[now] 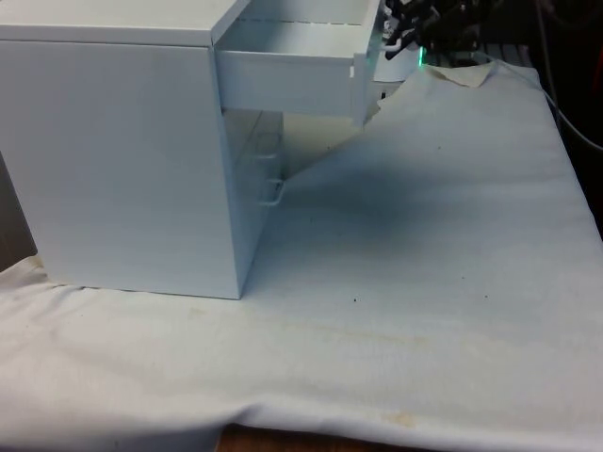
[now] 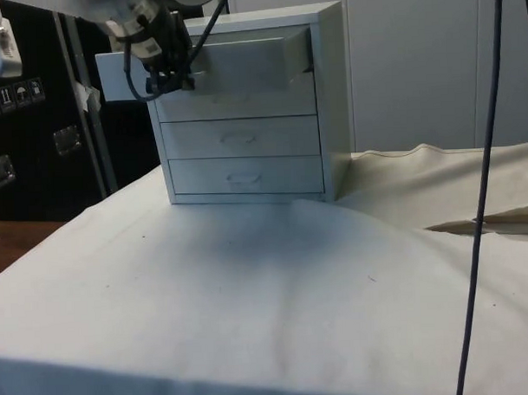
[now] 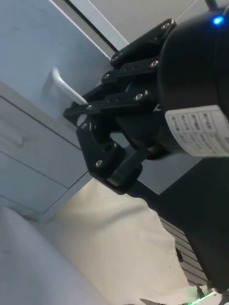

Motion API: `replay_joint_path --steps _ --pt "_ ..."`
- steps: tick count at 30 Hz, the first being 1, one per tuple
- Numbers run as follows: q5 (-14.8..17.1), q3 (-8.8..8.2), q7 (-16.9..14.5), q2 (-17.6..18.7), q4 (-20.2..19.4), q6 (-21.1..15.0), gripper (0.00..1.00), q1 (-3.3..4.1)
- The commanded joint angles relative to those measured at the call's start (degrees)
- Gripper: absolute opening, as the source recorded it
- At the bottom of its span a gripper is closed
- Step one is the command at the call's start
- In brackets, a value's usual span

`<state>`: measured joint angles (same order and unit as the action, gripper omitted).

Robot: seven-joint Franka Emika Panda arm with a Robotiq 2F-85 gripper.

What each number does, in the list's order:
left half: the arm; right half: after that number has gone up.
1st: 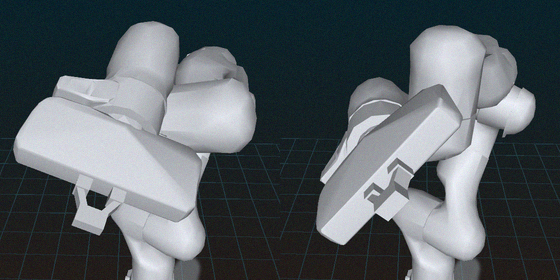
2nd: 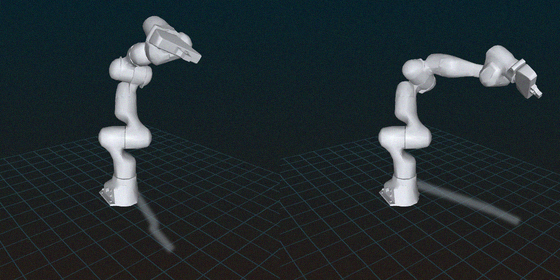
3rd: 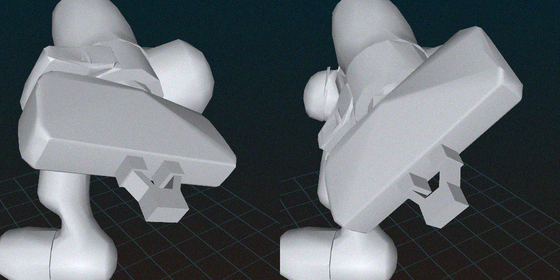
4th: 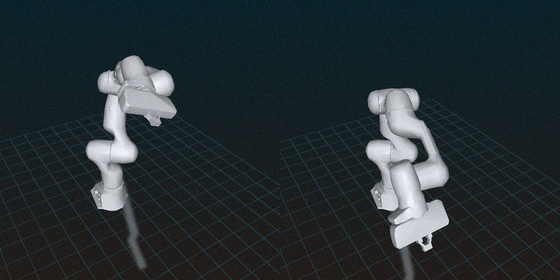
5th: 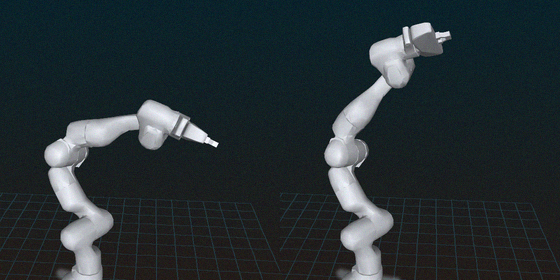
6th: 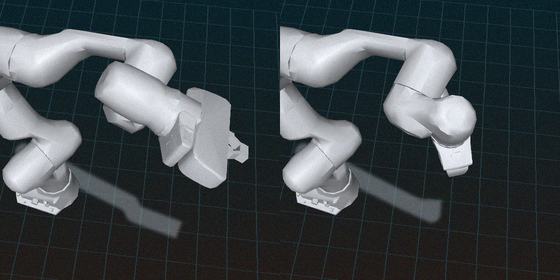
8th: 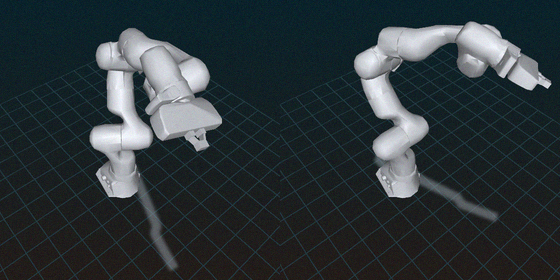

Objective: Open the drawer, then close it.

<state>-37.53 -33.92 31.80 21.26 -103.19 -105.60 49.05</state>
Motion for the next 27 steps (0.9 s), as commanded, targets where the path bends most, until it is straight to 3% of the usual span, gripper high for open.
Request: replay_joint_path --steps 1,13,25,27 --pt "0.5 0.17 -0.1 0.3 0.6 0.8 0.0 0.06" --pt "0.2 2.41 1.8 2.0 2.6 2.9 0.0 0.23" --pt "-0.1 2.81 1.9 2.2 2.8 3.6 0.0 0.06" --pt "-0.1 2.81 1.9 2.2 2.7 3.4 0.08 0.0"
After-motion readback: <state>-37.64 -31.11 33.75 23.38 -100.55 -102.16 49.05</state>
